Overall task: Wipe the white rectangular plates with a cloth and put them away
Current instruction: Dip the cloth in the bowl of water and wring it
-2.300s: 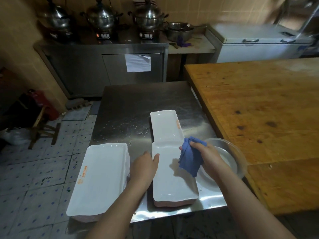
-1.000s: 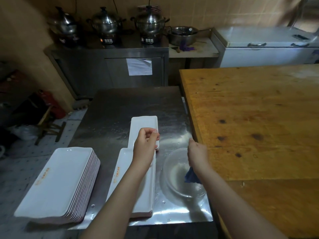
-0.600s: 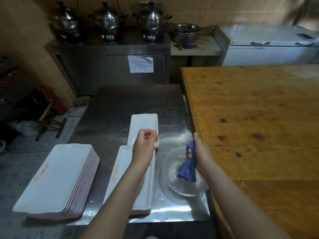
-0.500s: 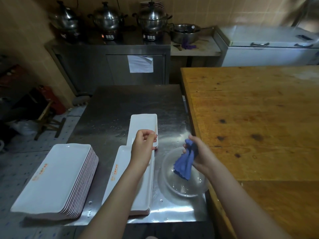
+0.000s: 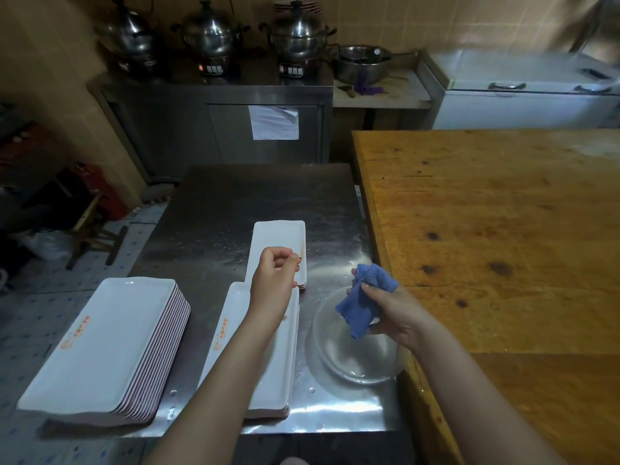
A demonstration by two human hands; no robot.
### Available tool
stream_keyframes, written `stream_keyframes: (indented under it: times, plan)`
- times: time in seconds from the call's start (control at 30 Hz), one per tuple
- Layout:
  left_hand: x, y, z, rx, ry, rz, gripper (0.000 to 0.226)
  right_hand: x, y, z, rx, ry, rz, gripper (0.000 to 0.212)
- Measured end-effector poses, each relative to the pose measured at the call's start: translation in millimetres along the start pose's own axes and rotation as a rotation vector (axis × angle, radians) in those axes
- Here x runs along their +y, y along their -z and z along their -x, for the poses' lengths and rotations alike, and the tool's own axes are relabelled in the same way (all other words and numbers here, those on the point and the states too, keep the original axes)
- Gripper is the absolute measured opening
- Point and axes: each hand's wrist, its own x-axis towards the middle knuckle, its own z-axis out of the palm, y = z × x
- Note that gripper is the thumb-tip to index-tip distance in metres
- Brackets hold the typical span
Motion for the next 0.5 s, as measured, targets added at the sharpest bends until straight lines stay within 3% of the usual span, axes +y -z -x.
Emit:
stream_keyframes:
  times: [0.3,0.4,0.5]
  plan:
    - [-2.9,0.5,1.5,0.005,0.035,0.009,0.014,9.4,0.8,-10.7,0.184,-0.026,-0.097,0.02]
    - [-4.1,0.7,1.7,0.008,0.04,0.013,0.014,14.6,1.3,-8.9,0.152,-0.01,-0.204,0.016]
    - [-4.9,0.4,1.2,0.009,0.054,0.012,0.014,17.5,-4.3,-6.2,0.078,-0.053,-0.271,0.026]
